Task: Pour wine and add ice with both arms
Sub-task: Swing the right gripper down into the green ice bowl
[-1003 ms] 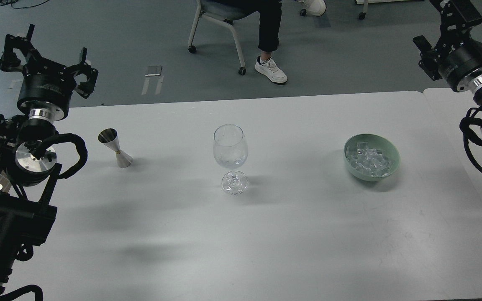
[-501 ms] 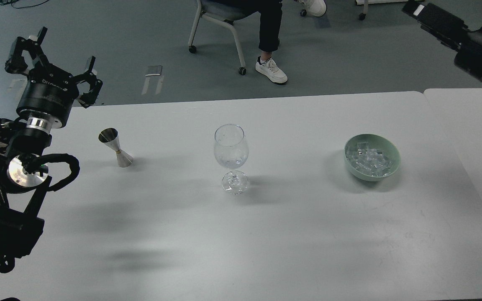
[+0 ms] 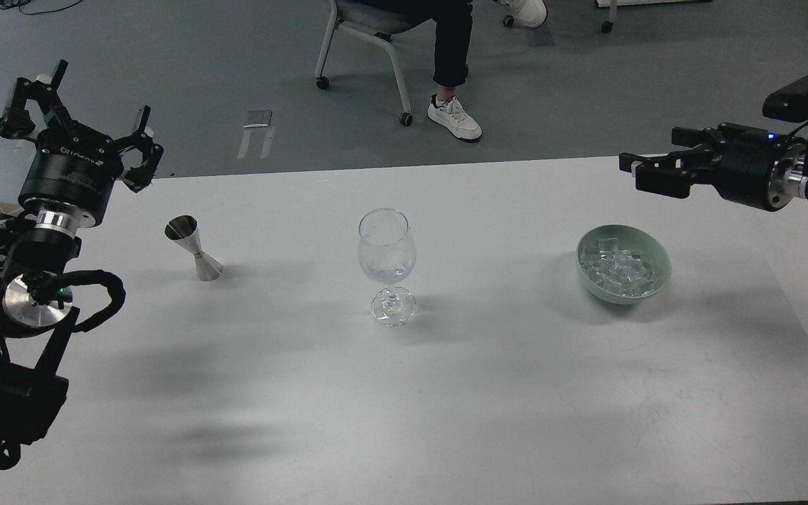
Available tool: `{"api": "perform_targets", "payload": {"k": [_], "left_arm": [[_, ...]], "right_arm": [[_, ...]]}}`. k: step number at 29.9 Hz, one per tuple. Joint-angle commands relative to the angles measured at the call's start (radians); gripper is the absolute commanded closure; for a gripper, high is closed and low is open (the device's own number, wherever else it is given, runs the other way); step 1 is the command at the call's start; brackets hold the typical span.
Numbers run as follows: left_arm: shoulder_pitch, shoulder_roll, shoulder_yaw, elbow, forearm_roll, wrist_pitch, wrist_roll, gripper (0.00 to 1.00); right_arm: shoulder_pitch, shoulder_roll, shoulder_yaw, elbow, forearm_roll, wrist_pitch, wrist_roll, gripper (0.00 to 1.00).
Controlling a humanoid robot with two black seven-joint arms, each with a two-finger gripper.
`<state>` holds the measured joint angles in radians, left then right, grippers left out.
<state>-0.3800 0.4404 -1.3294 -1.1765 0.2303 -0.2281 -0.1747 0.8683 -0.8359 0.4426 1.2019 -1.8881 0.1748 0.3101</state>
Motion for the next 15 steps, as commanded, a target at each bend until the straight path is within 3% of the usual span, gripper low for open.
{"api": "perform_targets", "payload": {"k": [1,15], "left_arm": [[0.003,0.000,0.001,0.000,0.000,0.000,0.000,0.02],[0.026,-0.015,-0.001,-0.002,0.000,0.001,-0.011,0.02]], "right_arm": [[-0.012,-0.025,-0.028,0.028,-0.042,-0.003,0.000,0.01],[-0.140,-0.005,-0.047,0.024,-0.045,-0.021,-0.040,0.07]]}}
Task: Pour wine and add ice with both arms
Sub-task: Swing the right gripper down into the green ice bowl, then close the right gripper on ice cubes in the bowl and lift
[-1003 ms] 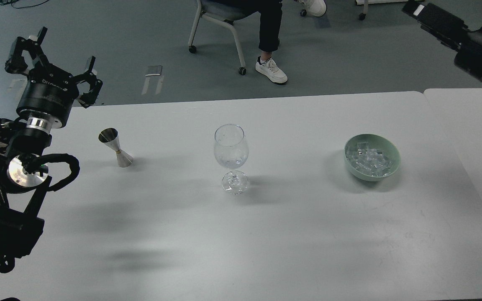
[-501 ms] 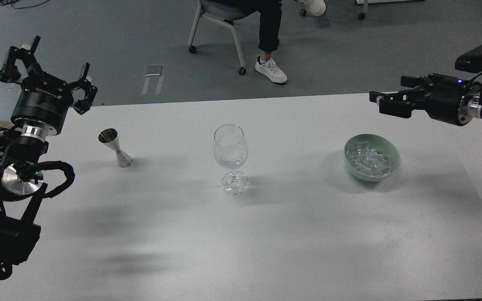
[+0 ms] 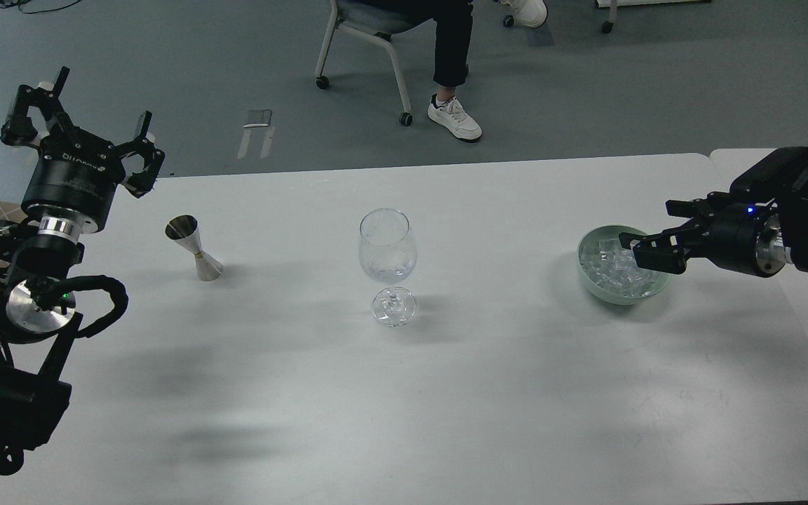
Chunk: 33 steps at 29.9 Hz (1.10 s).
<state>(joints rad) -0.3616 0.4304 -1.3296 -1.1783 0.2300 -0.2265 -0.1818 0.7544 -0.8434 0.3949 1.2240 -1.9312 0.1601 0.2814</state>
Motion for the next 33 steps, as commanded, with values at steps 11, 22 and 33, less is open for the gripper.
{"api": "perform_targets", "payload": {"k": [11,22,33], "left_arm": [[0.020,-0.005,-0.025,-0.012,-0.038,-0.002,-0.001,0.02],[0.026,-0.007,-0.023,0.002,-0.040,-0.020,-0.004,0.02],[0.023,-0.028,-0.025,0.003,-0.040,-0.028,-0.004,0.02]], "right_arm": [[-0.069,0.018,0.001,-0.008,0.000,-0.085,-0.028,0.34],[-0.072,0.060,0.002,-0.060,0.006,-0.086,-0.073,0.35],[-0.087,0.115,0.009,-0.072,0.014,-0.085,-0.117,0.35]]}}
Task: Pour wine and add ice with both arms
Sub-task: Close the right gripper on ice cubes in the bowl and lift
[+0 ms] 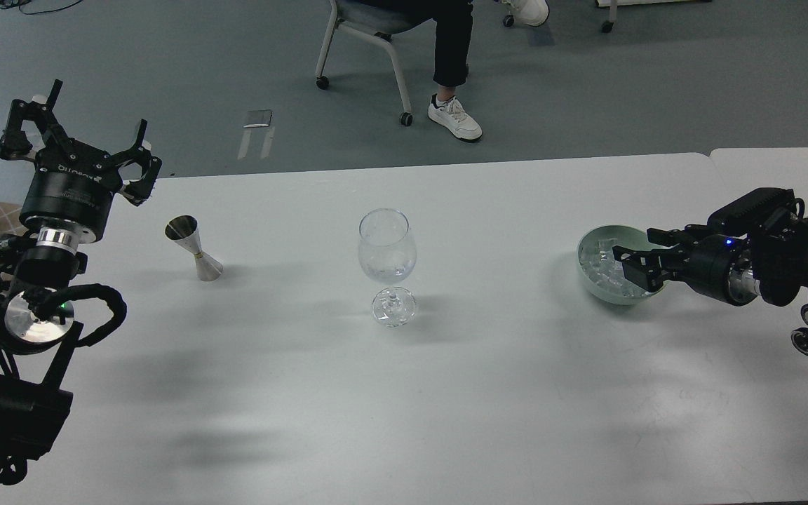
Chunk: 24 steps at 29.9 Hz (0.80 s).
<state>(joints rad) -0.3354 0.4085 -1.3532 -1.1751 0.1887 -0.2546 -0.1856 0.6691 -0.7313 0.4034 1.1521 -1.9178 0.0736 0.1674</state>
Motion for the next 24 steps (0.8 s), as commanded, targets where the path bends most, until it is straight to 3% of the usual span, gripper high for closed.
{"api": "perform_targets", "payload": {"k": [1,24], "left_arm": [[-0.004,-0.007,-0.001,0.000,0.002,0.000,0.000,0.02],[-0.001,-0.011,-0.026,0.000,0.000,0.000,0.000,0.02]], "right_arm": [[-0.002,0.003,0.000,0.000,0.000,0.003,-0.003,0.35],[-0.029,0.049,0.012,-0.034,0.000,0.000,-0.006,0.36]]}}
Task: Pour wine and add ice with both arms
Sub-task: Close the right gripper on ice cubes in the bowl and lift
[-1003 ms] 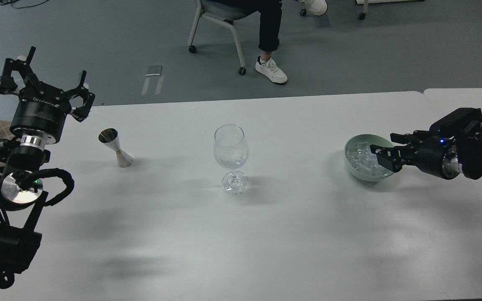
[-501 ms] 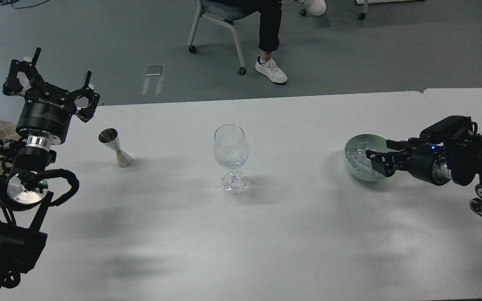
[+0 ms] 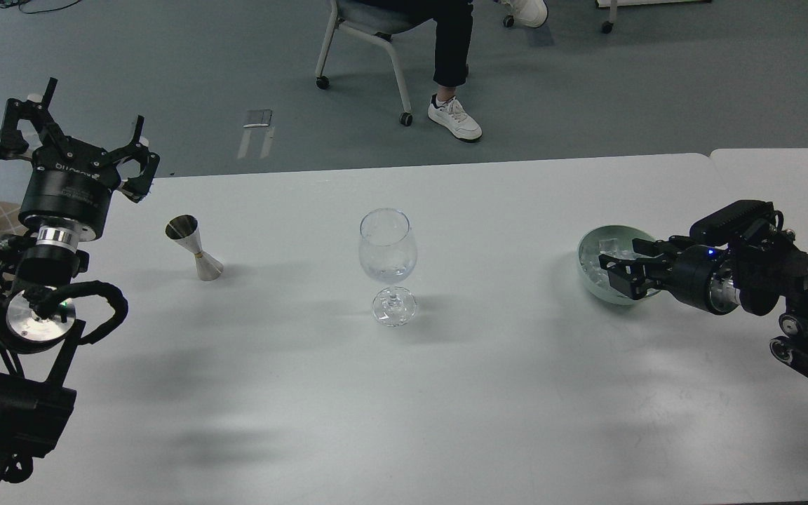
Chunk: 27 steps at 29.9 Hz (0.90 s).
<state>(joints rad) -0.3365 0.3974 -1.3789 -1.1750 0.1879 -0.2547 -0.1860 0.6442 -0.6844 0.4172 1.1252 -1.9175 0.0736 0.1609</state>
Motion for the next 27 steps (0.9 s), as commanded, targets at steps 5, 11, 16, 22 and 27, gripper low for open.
{"api": "perform_targets", "payload": {"k": [5,11,16,22,27], "left_arm": [[0.001,-0.002,-0.005,0.000,-0.001,0.000,-0.001,0.02],[0.002,-0.012,-0.009,0.000,0.001,0.000,-0.001,0.02],[0.001,-0.012,-0.011,0.000,-0.001,0.000,-0.001,0.02],[0.002,-0.014,-0.011,0.000,-0.001,0.000,-0.001,0.02],[0.002,-0.014,-0.011,0.003,0.001,-0.002,-0.001,0.02]], "right_arm": [[-0.008,0.002,-0.001,-0.010,-0.002,0.000,0.000,0.38],[-0.006,0.016,0.012,-0.010,-0.001,-0.014,-0.021,0.48],[-0.008,0.009,0.012,-0.011,0.000,-0.018,-0.024,0.48],[-0.011,0.011,0.012,-0.013,0.000,-0.018,-0.024,0.50],[-0.017,0.016,0.012,-0.024,0.000,-0.018,-0.024,0.52]]}}
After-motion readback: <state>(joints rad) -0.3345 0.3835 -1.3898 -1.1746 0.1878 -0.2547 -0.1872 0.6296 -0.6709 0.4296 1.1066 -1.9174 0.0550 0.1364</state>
